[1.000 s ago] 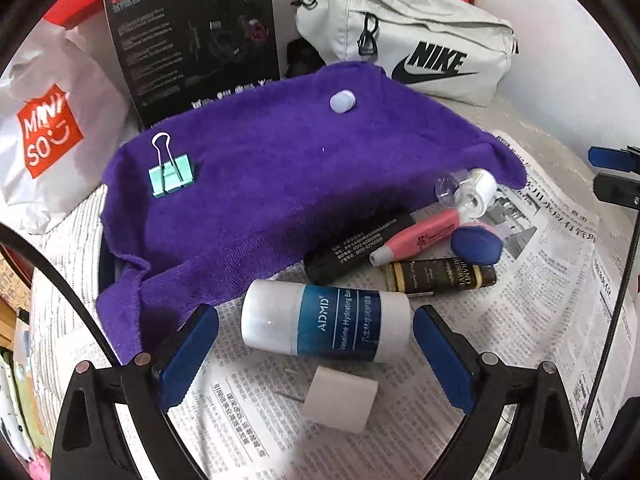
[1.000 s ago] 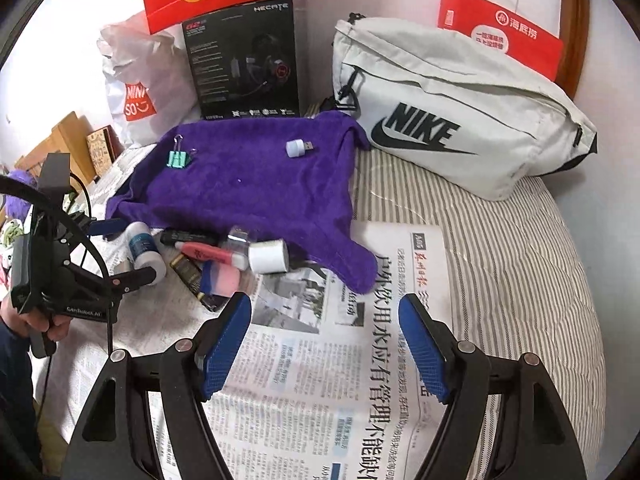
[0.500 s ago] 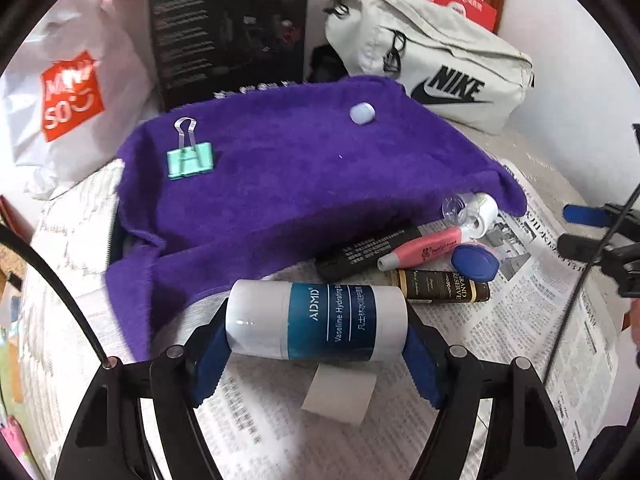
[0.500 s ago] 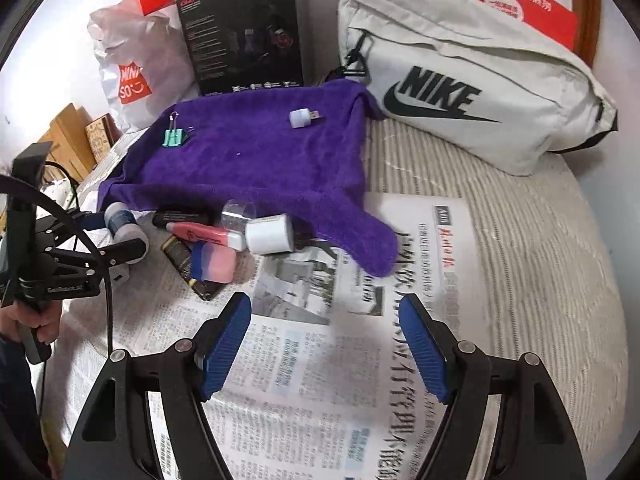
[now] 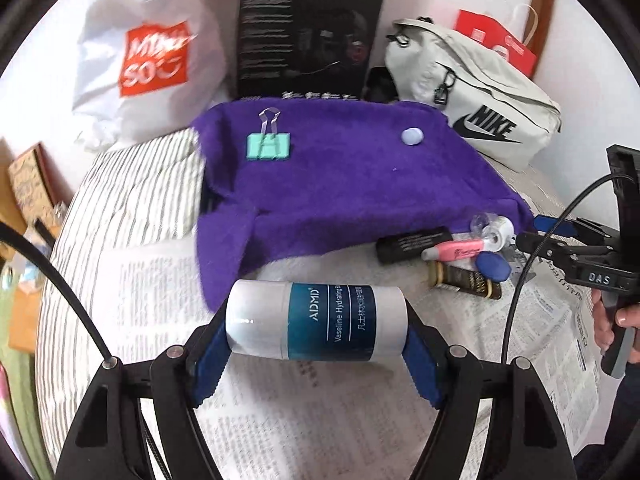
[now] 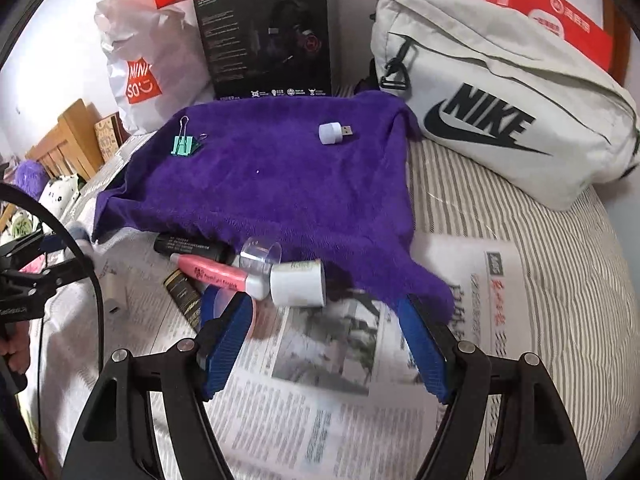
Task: Organize rigid objects
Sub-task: 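Grasp the white cylinder with the right gripper while the left holds the bottle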
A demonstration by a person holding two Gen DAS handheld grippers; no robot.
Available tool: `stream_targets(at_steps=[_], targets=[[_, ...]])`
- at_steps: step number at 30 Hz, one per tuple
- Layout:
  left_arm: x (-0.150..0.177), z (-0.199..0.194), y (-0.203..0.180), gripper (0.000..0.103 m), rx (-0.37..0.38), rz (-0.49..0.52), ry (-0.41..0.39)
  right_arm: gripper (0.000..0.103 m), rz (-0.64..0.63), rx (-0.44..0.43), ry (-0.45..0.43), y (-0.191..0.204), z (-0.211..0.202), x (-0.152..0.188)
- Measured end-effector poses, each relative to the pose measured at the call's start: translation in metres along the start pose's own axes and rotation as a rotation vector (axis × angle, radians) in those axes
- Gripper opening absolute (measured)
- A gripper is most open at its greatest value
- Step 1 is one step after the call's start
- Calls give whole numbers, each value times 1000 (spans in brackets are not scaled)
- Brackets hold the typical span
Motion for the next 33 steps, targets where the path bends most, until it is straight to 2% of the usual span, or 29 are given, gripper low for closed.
stream_targets(at_steps=[4,11,15,18,26,33], targets=[[11,-2,12,75,-13,-41,6,72,-28,15,24,4,14,-1],[25,-3,18,75,-12,-65,28,50,-81,51,34,9,31,1],[25,-2,17,75,2,-79,30,47,-71,45,19,7,38,-2],[26,2,16,75,3,-77,40,30,-73,11,28,6,35,-1],[28,4,14,75,-13,-68,44,31,-52,29,48,-8,13,19],[28,6,13,75,-34,-55,45,31,-44,27,37,-12,15,26]])
Point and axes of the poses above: each gripper's, at about its wrist camera, not at the fingertips, and z roughly the way its jaws point, y to its left, x to its underside, the point moved 3 cm from there along z, roughly the way its jaws point, and after that the axes turned 4 degrees about -z, right-handed, at the moved point
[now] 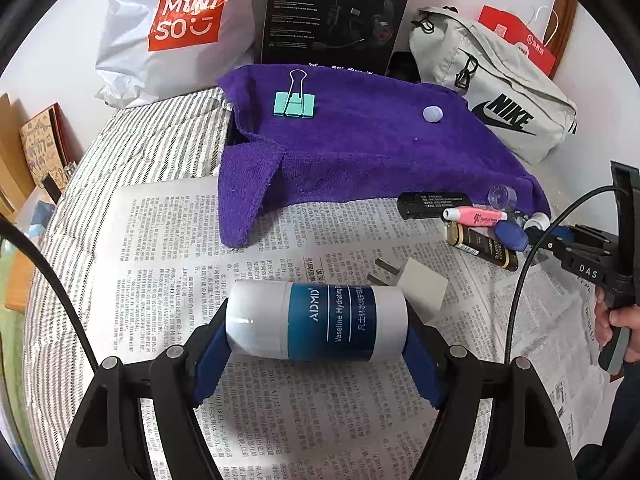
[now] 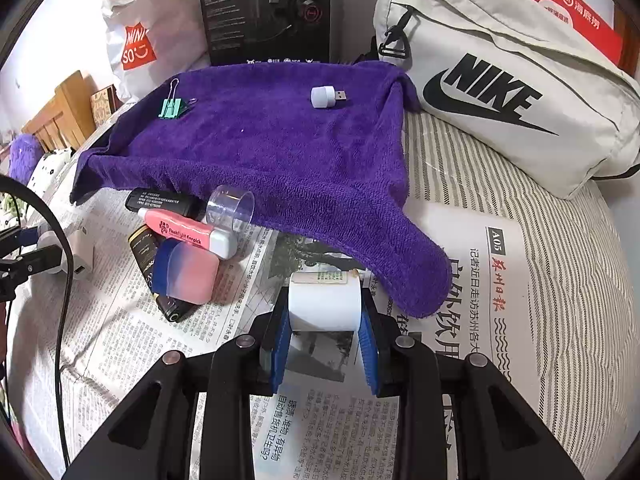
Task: Organize rigid objects
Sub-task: 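Grasp the white cylinder with the right gripper while the left holds the bottle, then place the white cylinder beside the USB light while the left holds the bottle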
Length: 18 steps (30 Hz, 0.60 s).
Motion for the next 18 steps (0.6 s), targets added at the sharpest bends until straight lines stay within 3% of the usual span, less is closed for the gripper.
stream_targets(at_steps=[6,18], targets=[[1,-2,2,75,-20,-11,-33,31,7,-6,-14,-2,-1,2],[-10,-22,12,75,62,-50,-64,31,8,-37,-9,-3,-22,-6]])
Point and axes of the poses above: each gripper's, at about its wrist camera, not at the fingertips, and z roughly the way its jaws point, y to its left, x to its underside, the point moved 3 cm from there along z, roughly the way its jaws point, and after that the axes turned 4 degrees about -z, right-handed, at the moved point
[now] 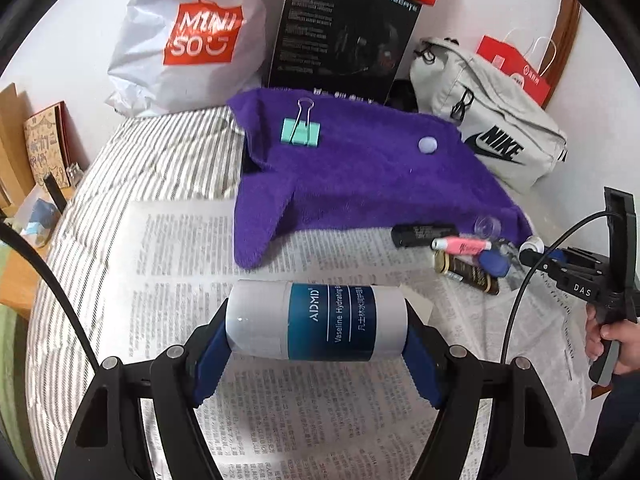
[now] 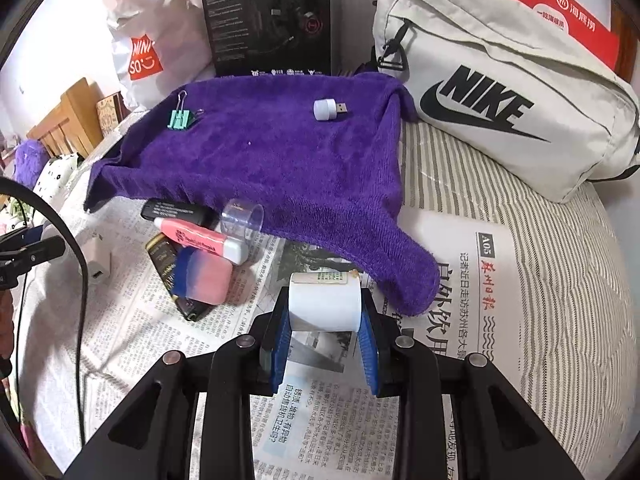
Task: Organize rigid objects
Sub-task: 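Place the white cylinder beside the USB light while the left holds the bottle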
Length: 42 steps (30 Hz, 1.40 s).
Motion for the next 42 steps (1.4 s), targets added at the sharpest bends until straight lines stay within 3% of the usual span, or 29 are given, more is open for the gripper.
stream_targets(at_steps=[13,24,42], targets=[[-33,-10,-9,75,-28,24,-52,31,30,-13,-38,-16,-13,-23],[-64,7,-19,75,-49,40,-42,31,15,-19,-88,-22,-14,-58],[-85,31,-12,75,-70,35,-8,31,-39,-30,-53,-26,75,-125]])
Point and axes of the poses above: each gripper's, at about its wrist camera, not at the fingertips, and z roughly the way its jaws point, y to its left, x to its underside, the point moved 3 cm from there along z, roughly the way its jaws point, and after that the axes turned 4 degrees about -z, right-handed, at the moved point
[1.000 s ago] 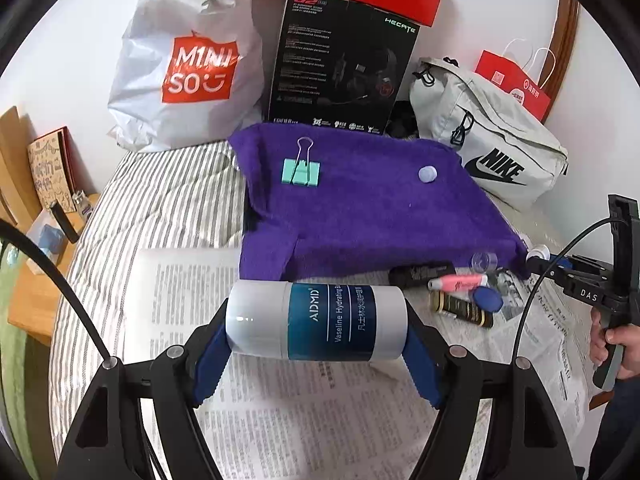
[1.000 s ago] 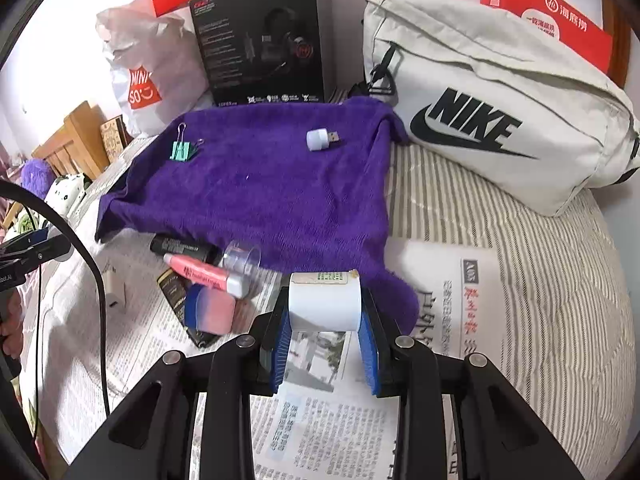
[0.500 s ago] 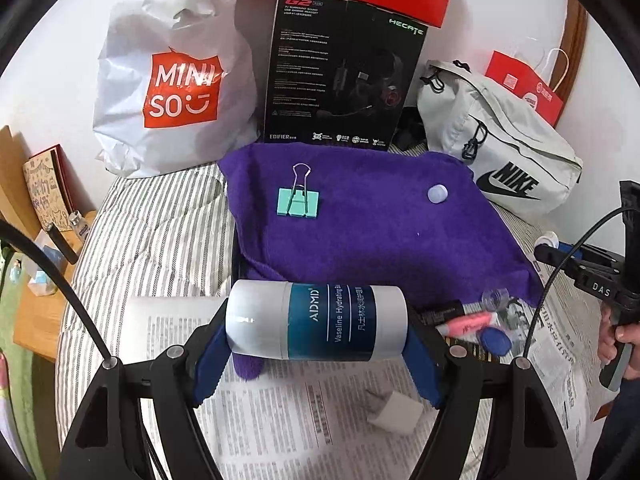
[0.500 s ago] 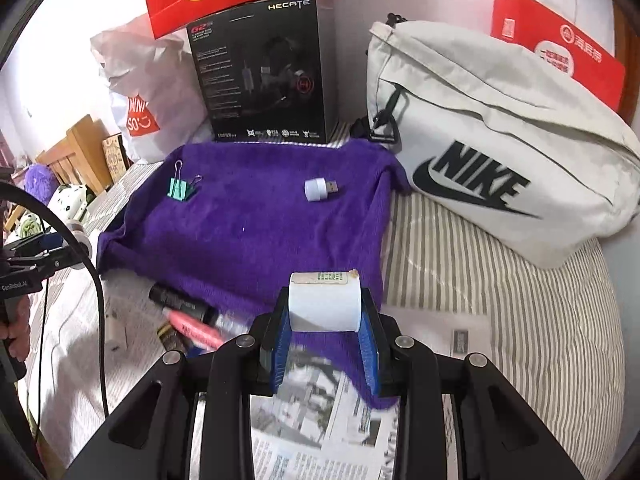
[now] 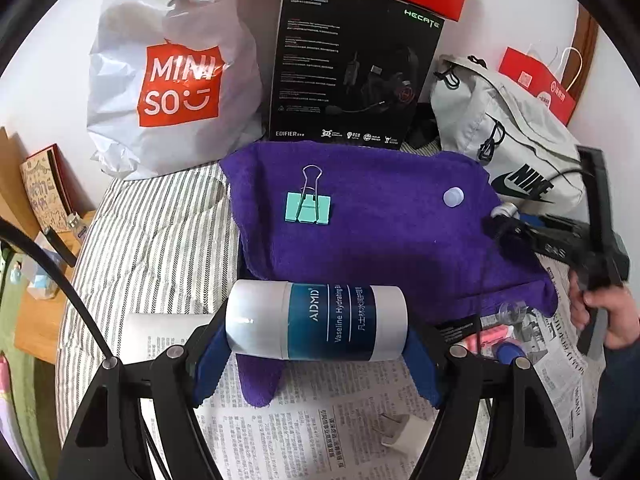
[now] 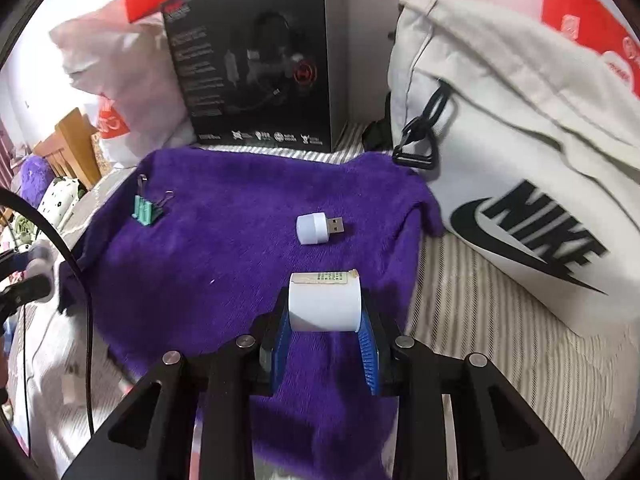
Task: Organize rigid objects
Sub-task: 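Place the white cylinder beside the USB light while the left holds the bottle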
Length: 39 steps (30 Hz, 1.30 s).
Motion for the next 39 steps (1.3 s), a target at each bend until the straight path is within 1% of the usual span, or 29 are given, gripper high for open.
stream_targets(at_steps=[2,8,13,17,19,21,24,25,27,28,29,33,39], targets=[[-2,1,1,75,-4,1,1,31,-14,12,10,1,9,-4],[-4,6,9,75,-3,-15,-2,31,-23,10,42,2,27,-10],[-2,13,14,75,-3,-21,14,31,-26,10,77,2,42,-13],[-2,12,16,75,2,-20,14,31,-55,23,90,6,45,-14],[-3,11,17,75,-4,-21,9,31,-56,21,93,7,48,-15],[-4,11,16,75,5,-20,8,31,-58,16,95,6,47,-15],[-5,10,15,75,9,-18,3,33,-64,7,110,7,46,-15],[-5,9,15,75,12,-17,3,36,-67,-1,120,9,47,-16],[-6,8,14,75,13,-15,1,43,-71,-1,119,9,39,-13],[-6,8,13,75,15,-15,1,51,-75,5,113,10,35,-12],[-7,8,13,75,17,-17,0,53,-79,2,108,11,31,-11],[-10,10,10,75,13,-19,-3,54,-76,19,98,11,14,-4],[-16,17,2,75,11,-18,-12,54,-51,1,70,11,-16,11]])
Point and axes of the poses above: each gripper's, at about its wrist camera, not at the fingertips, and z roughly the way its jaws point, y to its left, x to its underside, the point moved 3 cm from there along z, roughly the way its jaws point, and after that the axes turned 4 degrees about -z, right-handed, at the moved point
